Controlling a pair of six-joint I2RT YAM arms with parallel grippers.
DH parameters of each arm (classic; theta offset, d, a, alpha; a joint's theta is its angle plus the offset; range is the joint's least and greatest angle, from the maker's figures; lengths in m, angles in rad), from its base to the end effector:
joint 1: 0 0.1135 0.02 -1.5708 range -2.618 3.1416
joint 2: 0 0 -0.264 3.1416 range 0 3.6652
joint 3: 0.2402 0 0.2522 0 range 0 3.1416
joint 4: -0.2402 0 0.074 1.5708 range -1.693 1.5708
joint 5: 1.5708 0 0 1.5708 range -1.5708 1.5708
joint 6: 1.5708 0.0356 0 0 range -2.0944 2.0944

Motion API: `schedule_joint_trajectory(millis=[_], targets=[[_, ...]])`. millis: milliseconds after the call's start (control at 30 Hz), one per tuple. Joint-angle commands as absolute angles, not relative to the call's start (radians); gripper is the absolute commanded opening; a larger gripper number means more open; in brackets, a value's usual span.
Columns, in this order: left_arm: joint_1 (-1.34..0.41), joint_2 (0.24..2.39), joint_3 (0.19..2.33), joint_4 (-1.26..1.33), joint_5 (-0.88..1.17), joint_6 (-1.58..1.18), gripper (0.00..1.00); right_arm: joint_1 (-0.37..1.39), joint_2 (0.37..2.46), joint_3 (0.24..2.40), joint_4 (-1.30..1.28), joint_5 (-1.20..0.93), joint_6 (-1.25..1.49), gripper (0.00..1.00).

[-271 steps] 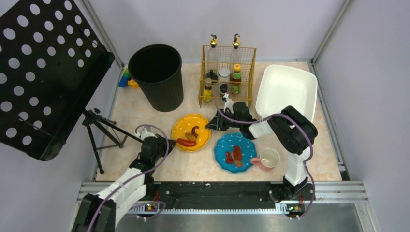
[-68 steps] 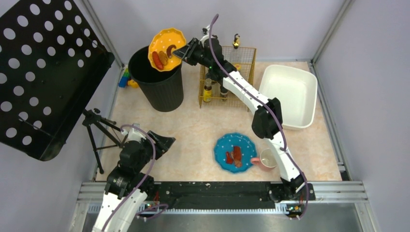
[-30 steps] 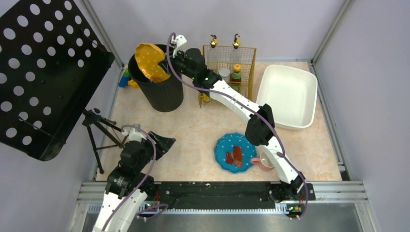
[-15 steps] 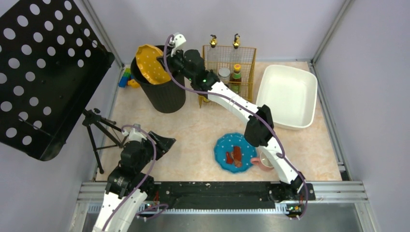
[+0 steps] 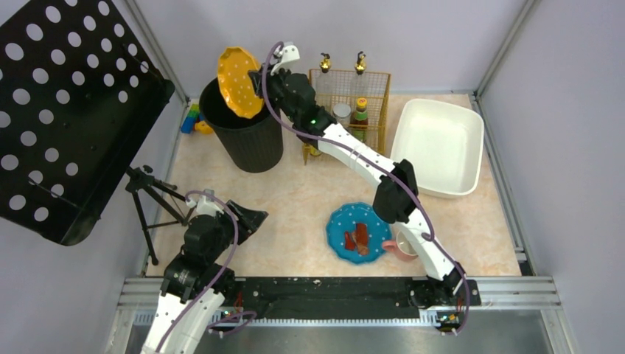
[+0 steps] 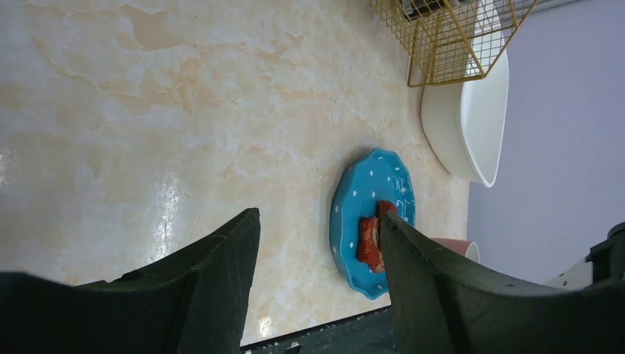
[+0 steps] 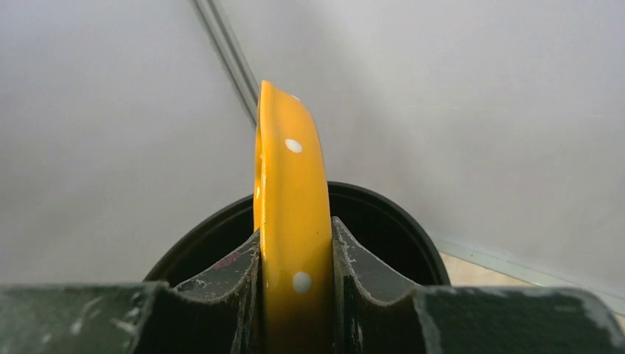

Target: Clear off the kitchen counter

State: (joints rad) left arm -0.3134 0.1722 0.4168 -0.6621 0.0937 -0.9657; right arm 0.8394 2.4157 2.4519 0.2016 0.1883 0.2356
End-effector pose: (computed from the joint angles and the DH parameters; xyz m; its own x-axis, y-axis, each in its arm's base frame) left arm 0.0780 -0.0288 0.2319 -0.5388 -0.6862 -0.4888 -0.0963 0.6266 -0.7734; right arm 0.3830 0.4168 0.3832 0.0107 0.3552 -0.9347 -0.6295 0.7287 0.2697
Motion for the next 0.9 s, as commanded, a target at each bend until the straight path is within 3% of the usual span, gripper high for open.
schedule_joint_trajectory(millis=[0, 533, 867], targets=[[-0.316, 0.160, 0.414, -0.649, 0.097, -0.953, 0.66, 0.793, 2.266, 2.549, 0.438, 0.243, 0.397, 0.00], [-0.316, 0.169, 0.384, -0.609, 0.109, -0.966, 0.66, 0.664, 2.072, 2.480, 0.407, 0.166, 0.645, 0.00], [-0.316, 0.152, 0.393, -0.617, 0.095, -0.962, 0.66, 0.596, 1.712, 2.150, 0.348, 0.164, 0.607, 0.00]])
